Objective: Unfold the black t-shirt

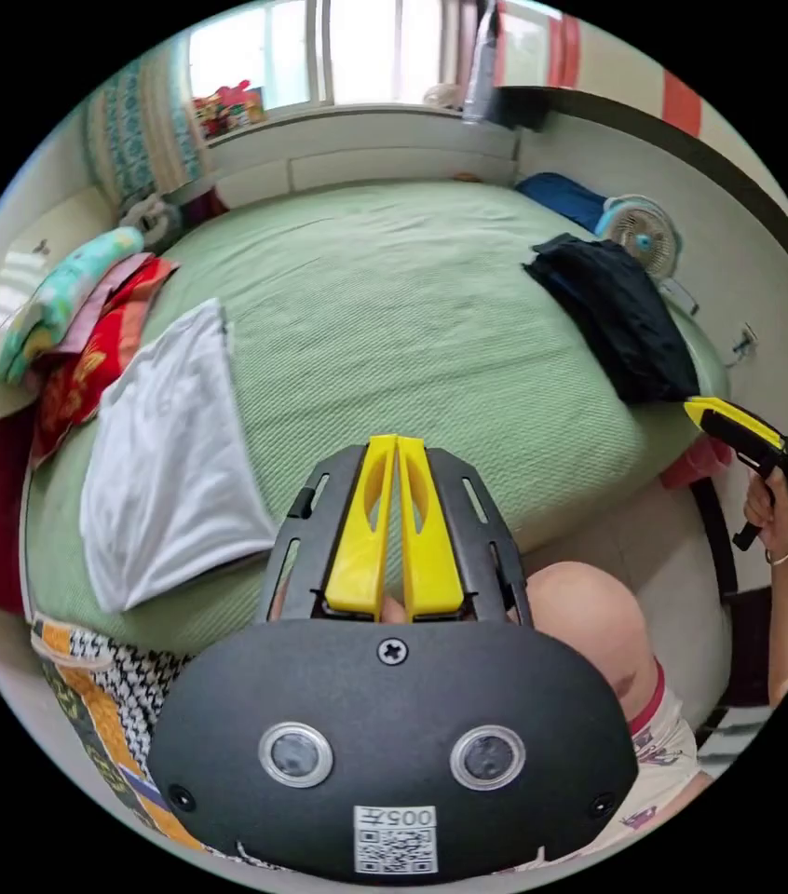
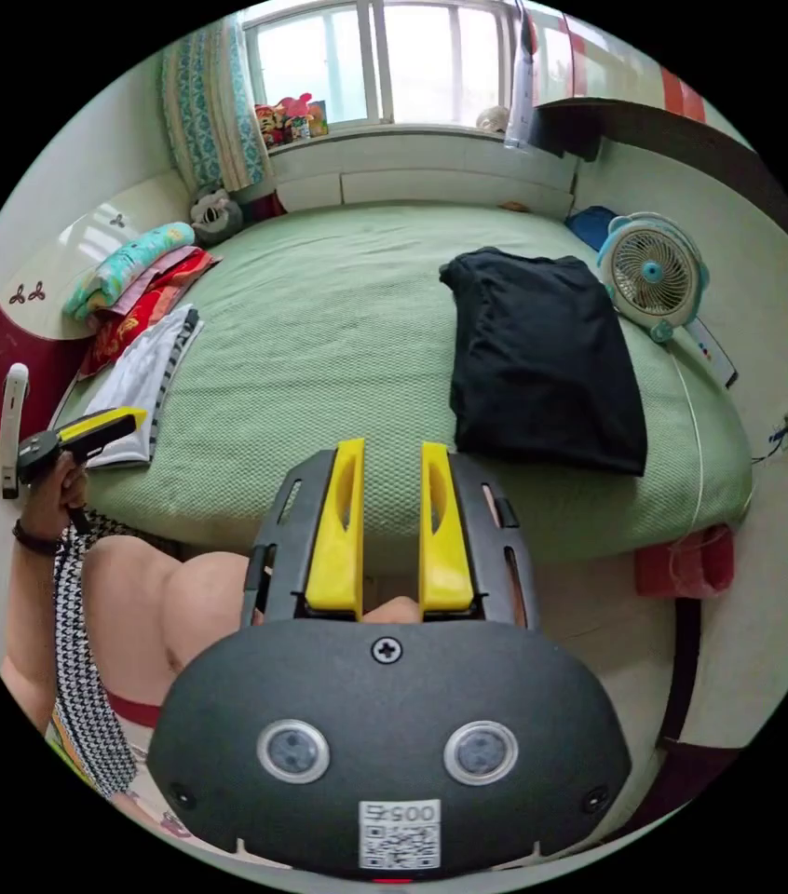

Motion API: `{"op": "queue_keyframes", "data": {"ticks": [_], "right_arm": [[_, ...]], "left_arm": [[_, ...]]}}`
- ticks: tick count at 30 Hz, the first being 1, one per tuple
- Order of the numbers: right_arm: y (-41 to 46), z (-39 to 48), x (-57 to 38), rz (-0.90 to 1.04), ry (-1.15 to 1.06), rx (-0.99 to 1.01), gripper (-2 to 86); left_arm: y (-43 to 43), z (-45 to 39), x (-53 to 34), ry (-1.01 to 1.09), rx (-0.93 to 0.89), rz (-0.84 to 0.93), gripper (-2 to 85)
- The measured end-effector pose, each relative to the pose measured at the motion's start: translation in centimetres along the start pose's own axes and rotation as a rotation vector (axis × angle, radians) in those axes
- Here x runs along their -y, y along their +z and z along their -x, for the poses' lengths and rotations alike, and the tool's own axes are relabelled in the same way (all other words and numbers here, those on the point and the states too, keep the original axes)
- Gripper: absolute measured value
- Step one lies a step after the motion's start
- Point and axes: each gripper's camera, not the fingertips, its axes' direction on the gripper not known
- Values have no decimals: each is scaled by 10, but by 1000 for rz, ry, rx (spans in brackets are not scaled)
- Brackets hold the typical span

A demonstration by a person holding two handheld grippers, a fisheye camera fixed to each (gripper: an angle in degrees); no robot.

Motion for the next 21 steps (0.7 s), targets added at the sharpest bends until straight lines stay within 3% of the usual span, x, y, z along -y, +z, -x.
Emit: {"op": "queue_keyframes", "data": {"ticks": [6,12,17,21], "right_arm": [[-5,-24,1,21,-22,-82,96],[16,-21,22,88,-92,-218,112],[41,-22,36,167,-124,-312,105],[45,-25,41,205,-130,-352,80]], "left_arm": [[47,-64,42,125,-25,34,-2],[104,-80,63,116,-20,158,-2],[87,-106,82,162,-33,48,-3],[103,-124,97,165,-53,96,-3]]}}
